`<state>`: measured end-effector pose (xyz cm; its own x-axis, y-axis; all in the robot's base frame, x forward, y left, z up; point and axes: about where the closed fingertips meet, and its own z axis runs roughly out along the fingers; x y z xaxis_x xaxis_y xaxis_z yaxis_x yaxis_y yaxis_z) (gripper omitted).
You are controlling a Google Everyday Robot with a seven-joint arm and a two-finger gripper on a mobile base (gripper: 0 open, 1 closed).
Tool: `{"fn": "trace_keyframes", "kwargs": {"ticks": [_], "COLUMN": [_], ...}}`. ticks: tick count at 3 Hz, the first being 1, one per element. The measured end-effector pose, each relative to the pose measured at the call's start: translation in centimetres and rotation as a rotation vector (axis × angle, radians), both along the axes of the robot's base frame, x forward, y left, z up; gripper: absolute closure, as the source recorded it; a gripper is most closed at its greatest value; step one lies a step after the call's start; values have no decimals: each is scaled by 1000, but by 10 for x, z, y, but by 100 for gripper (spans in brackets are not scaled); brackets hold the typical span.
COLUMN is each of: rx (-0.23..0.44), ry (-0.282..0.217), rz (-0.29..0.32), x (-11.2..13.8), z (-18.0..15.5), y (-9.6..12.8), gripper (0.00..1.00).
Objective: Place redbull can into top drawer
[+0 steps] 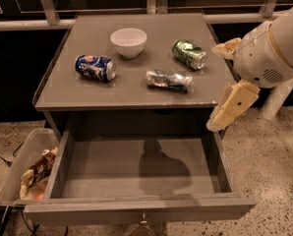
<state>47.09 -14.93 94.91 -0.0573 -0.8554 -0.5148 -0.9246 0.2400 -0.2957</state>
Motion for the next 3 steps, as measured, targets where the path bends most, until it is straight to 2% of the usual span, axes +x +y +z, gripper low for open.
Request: {"fn": "trace_keyframes", "kwargs": {"ticks": [1, 2, 3], "rx": [7, -30, -66], "ry": [-15, -35, -47], "rz": [0, -3, -14], "x": [1, -5, 9], "z": [5, 8, 1], "y": [3, 9, 15], "gripper": [0, 0, 0]}}
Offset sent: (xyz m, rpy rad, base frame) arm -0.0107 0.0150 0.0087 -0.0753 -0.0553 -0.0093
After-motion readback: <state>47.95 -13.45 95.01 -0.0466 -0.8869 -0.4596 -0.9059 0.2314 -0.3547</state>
